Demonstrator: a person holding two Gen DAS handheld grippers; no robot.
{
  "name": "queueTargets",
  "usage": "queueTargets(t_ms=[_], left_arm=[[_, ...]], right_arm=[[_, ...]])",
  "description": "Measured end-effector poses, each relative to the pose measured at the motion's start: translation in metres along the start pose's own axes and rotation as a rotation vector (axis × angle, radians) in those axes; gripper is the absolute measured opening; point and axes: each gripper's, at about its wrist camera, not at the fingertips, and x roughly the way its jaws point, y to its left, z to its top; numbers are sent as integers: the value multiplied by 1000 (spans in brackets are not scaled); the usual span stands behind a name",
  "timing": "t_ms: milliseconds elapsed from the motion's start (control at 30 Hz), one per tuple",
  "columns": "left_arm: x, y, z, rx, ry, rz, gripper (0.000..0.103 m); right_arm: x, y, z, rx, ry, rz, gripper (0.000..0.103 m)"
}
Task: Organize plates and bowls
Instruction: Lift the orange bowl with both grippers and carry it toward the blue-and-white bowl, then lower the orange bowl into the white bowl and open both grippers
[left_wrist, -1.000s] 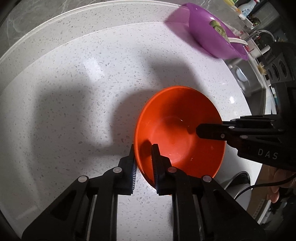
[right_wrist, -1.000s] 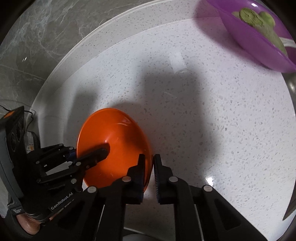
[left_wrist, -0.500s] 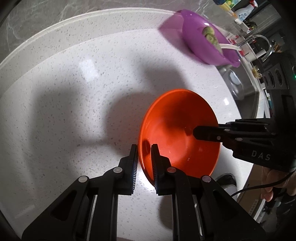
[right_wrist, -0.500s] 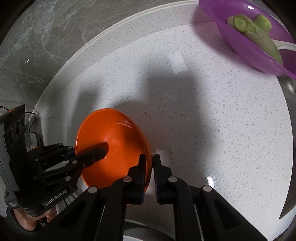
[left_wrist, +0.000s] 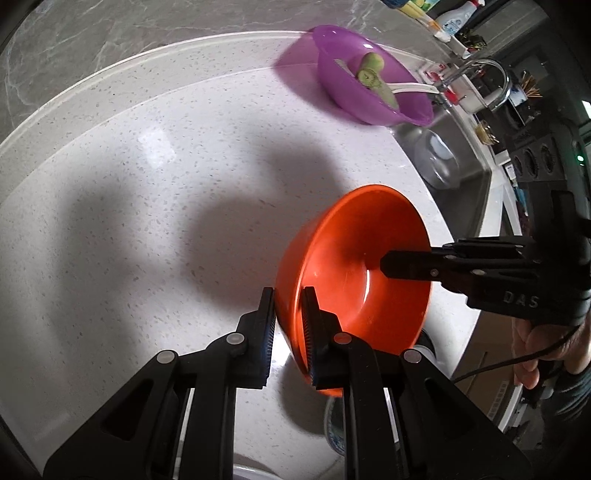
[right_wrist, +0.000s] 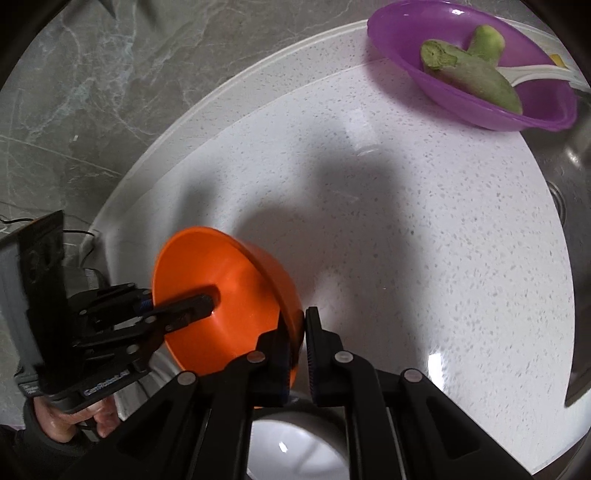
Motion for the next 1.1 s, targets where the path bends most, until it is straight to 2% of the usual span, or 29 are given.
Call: queueTargets(t_ms=[400,1100], left_arm=[[-18,-25,-26,54,30,-31,13],[-5,-47,-105,48,111,-77,13]], right_arm=[[-26,-2,-35,10,0,6,10],[-18,-18,-114,70,74,22,10]])
